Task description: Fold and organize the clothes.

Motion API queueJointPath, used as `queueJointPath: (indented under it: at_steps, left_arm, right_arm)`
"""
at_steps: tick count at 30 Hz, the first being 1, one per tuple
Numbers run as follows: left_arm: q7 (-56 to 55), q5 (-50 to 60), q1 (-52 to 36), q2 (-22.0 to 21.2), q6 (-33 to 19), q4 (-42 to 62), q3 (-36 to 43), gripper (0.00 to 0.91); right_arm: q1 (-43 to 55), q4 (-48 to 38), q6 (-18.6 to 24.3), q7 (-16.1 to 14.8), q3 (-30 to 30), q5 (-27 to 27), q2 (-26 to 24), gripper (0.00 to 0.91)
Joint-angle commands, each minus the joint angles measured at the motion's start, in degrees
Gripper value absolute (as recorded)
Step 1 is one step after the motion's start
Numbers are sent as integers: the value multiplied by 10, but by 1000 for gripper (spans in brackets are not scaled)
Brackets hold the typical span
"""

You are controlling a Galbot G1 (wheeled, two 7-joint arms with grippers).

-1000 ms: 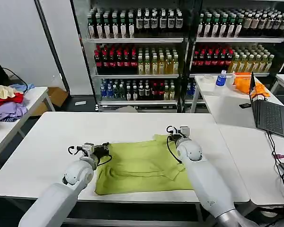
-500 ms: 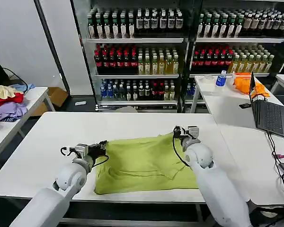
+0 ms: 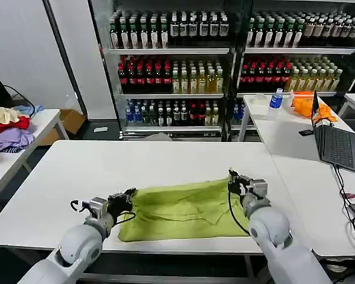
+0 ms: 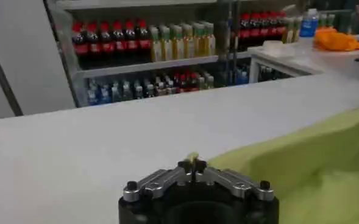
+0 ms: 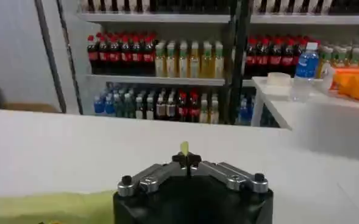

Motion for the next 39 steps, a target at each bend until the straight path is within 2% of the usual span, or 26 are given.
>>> queueJointPath:
  at_steps: [1, 10, 12, 13, 14, 15, 20, 25, 30, 35, 39]
  left_arm:
    - [4, 25, 117, 10, -6, -61, -31, 30]
    - [7, 68, 129, -5, -17, -36, -24, 30]
    - [6, 72, 126, -8, -17, -34, -24, 81]
    - [6, 74, 126, -9, -17, -34, -24, 464]
    - [7, 76, 126, -9, -17, -35, -25, 675]
    - [8, 79, 127, -9, -18, -39, -26, 907]
    - [5, 86, 138, -12, -24, -58, -36, 907]
    - [-17, 84, 155, -28, -34, -76, -58, 907]
    - [-55, 63, 186, -87, -32, -100, -91, 907]
    - [-75, 54, 184, -157, -22, -82, -82, 907]
    - [-80, 64, 172, -188, -22, -52, -73, 907]
  right_arm:
    - [-139, 108, 1, -2, 39, -19, -18, 0]
    - [-157, 89, 1, 3, 34, -47, 8, 0]
    - [-157, 86, 1, 3, 30, -51, 10, 0]
    - [-156, 84, 0, 3, 29, -55, 13, 0]
    - [-156, 83, 0, 5, 28, -57, 14, 0]
    - [-157, 84, 0, 3, 28, -58, 15, 907]
    - [-167, 97, 0, -3, 32, -61, 17, 907]
    - [-194, 126, 1, -5, 47, -88, 18, 907]
    - [-227, 148, 4, -9, 62, -102, 19, 907]
    - [-238, 143, 6, -6, 64, -111, 24, 907]
    - [-239, 144, 6, -5, 61, -111, 26, 907]
